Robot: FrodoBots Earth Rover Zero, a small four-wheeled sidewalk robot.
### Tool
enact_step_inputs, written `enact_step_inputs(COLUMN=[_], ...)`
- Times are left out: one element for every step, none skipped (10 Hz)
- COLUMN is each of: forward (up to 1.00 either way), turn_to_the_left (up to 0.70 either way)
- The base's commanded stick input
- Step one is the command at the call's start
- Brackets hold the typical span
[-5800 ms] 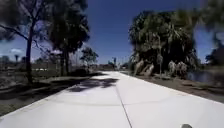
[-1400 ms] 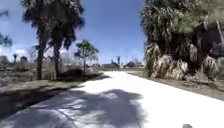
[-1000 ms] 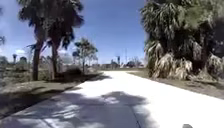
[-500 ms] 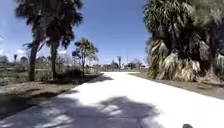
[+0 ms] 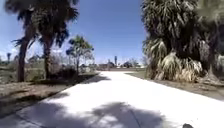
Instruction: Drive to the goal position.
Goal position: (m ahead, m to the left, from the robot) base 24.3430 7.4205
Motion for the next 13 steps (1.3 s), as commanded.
enact_step_inputs(forward=[0.7, 0.7, 0.7, 0.7, 0.7, 0.7, 0.7, 0.7, 0.7, 0.7, 0.7, 0.7, 0.7], turn_to_the_left=[0.0, 0.0, 0.0, 0.0, 0.0, 0.0, 0.0, 0.0, 0.0, 0.0, 0.0, 0.0, 0.0])
